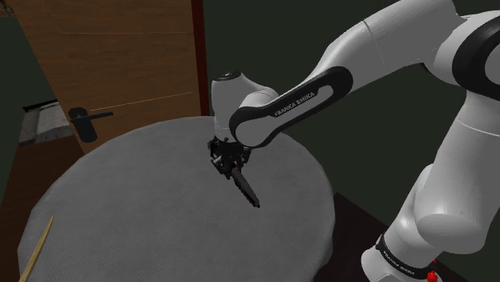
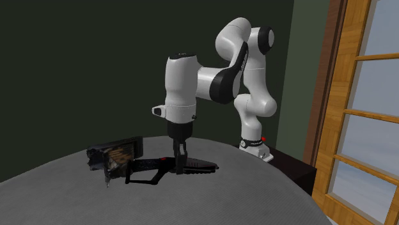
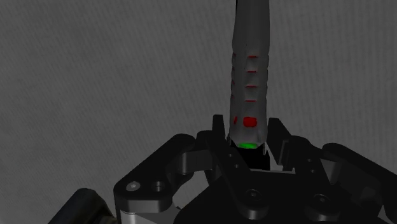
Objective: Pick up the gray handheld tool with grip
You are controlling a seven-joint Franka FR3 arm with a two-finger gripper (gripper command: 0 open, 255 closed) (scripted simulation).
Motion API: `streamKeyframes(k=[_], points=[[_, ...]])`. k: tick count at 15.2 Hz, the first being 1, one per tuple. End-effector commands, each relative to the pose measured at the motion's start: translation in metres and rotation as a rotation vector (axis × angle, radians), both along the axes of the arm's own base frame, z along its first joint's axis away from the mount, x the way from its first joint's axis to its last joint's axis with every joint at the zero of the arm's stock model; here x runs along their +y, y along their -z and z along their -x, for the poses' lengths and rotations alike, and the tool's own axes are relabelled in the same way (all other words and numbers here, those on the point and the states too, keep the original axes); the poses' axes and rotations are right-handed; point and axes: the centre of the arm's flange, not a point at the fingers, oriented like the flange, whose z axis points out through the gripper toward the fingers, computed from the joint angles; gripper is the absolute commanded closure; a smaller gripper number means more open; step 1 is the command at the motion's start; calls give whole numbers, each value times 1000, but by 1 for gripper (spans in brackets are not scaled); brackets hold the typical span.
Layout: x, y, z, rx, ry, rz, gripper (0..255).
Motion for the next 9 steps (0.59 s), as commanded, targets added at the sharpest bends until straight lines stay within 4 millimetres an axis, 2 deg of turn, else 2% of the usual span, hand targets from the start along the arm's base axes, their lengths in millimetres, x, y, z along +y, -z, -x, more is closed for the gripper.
streamKeyframes(k=[1,6,9], points=[[0,1,0,1,0,0,255],[0,1,0,1,0,0,255],[0,-15,0,1,0,0,255]])
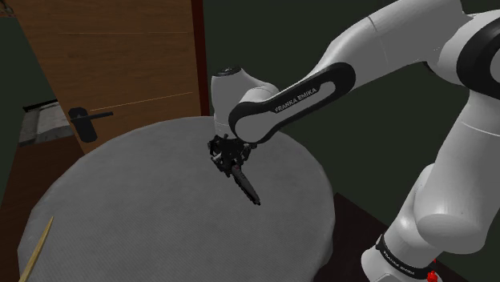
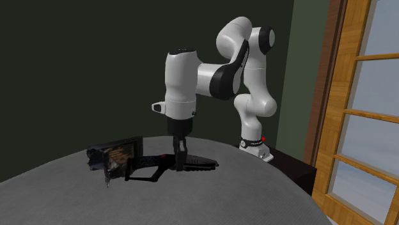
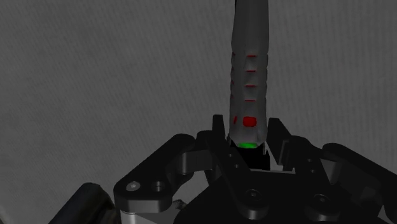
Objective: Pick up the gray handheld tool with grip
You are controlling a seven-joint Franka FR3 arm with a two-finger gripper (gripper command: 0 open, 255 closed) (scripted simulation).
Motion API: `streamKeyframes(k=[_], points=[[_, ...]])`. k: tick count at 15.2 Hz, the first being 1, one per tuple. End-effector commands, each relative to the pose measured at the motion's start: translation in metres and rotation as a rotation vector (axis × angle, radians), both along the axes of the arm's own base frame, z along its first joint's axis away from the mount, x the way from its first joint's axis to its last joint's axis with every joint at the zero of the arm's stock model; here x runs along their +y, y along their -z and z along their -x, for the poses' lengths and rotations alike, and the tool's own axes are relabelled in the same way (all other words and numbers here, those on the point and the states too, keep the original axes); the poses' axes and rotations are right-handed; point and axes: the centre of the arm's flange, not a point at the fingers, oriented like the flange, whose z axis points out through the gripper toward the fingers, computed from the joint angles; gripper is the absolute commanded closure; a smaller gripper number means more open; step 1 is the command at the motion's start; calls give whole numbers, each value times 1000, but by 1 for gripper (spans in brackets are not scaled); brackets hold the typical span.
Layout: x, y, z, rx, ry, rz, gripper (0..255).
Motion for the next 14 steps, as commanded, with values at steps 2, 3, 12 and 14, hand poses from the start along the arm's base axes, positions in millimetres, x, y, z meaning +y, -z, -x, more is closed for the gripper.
streamKeyframes(k=[2,3,12,14], points=[[0,-15,0,0,0,0,255],[0,-20,0,0,0,0,255],[0,-68,0,0,0,0,255],[0,-69,0,0,0,0,255]])
